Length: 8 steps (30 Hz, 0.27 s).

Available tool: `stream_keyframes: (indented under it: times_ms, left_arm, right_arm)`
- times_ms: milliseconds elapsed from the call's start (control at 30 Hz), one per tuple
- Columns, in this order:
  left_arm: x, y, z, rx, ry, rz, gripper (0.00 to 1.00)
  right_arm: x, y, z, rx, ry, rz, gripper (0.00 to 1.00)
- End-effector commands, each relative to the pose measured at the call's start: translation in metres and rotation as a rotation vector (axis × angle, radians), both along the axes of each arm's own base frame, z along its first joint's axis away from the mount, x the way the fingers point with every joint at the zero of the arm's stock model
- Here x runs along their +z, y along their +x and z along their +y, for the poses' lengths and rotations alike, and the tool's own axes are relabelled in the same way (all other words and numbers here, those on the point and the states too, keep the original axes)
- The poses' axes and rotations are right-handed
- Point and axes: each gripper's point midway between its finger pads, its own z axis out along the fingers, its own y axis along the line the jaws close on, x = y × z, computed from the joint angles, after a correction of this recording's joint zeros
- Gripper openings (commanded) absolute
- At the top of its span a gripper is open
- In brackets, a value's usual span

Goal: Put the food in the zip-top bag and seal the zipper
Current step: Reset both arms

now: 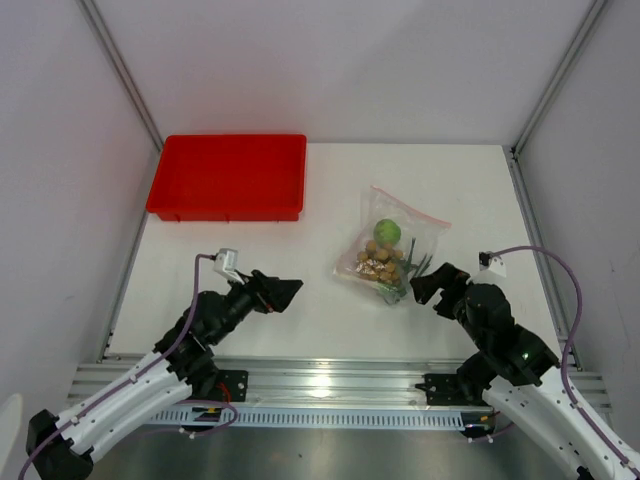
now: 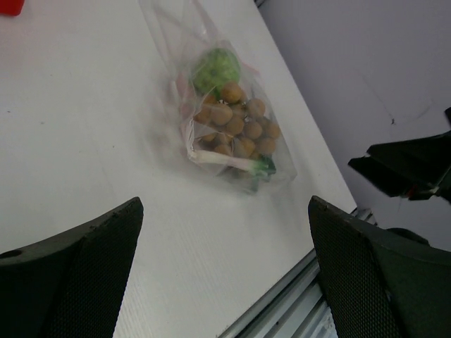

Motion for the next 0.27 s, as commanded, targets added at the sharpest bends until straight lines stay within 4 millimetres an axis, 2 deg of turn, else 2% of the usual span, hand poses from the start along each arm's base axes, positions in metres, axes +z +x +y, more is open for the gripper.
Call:
stream_keyframes:
  times_ms: [0,67,100,167,200,233]
  left_arm:
    - [0.033,0.003,0.008,0.057,-0.191,-0.097,1.0]
    - [0.03,-0.004,0.014,0.054,-0.232,-0.126,0.99]
    - [0.022,-0.006,0.016,0.056,-0.23,-0.118,1.0]
    - [0.028,-0.012,0.02,0.047,-0.286,-0.159,1.0]
    - [0.023,-0.014,0.02,0.038,-0.3,-0.16,1.0]
    - [0.032,-0.021,0.018,0.004,-0.335,-0.182,1.0]
  right_arm:
    - [-0.014,-0.006,0.006,-0.026,0.105,-0.009,0.99]
    - [-0.015,-0.012,0.008,-0.013,0.152,-0.027,0.99]
    - [-0.024,-0.014,0.007,-0.02,0.146,-0.017,0.99]
    - [-0.03,-0.016,0.003,-0.035,0.147,-0.02,0.99]
    - [-0.033,-0.016,0.003,-0.034,0.143,-0.022,0.99]
    - [-0.036,-0.017,0.004,-0.022,0.14,-0.023,1.0]
